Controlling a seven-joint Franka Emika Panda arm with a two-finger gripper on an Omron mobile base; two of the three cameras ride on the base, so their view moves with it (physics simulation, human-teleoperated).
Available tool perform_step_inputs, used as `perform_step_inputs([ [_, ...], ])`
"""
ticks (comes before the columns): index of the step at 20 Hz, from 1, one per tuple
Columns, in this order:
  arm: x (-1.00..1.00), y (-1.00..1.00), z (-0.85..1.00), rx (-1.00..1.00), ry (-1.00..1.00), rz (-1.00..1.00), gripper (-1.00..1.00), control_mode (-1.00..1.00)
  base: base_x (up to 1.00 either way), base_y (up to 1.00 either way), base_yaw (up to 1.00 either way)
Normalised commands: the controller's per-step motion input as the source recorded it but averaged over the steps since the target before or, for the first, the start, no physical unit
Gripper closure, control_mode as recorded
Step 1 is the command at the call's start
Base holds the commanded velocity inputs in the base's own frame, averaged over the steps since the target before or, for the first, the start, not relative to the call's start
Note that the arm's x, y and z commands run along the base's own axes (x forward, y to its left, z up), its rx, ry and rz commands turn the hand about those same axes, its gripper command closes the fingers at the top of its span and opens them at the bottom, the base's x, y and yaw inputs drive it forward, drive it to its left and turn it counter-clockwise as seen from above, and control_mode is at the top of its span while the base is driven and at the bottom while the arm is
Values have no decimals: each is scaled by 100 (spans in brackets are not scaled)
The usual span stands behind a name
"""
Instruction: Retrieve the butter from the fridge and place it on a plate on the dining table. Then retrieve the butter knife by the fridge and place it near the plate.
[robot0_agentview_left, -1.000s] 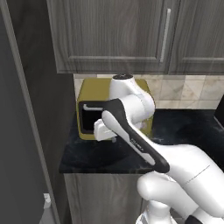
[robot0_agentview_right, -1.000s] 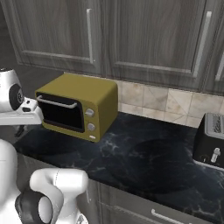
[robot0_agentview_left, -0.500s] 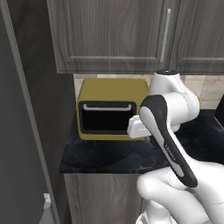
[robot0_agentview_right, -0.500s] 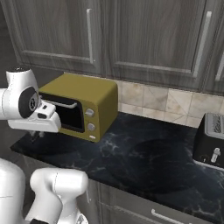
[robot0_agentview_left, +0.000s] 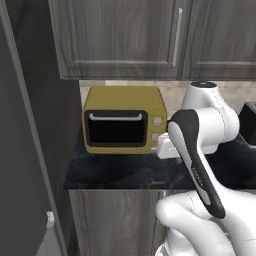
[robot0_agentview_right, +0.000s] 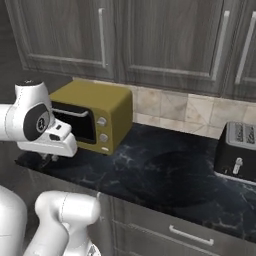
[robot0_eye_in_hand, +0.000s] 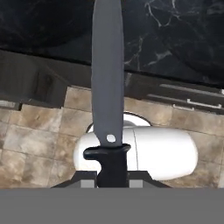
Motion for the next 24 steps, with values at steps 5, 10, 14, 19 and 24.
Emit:
perform_step_inputs([
  [5,0,0,0,0,0,0,100,100,-100,-24,38],
  [10,0,0,0,0,0,0,100,100,-100,0,72],
  [14,0,0,0,0,0,0,100,100,-93,2,80],
  [19,0,0,0,0,0,0,100,100,-22,30,70],
  [24,0,0,0,0,0,0,100,100,5,27,65],
])
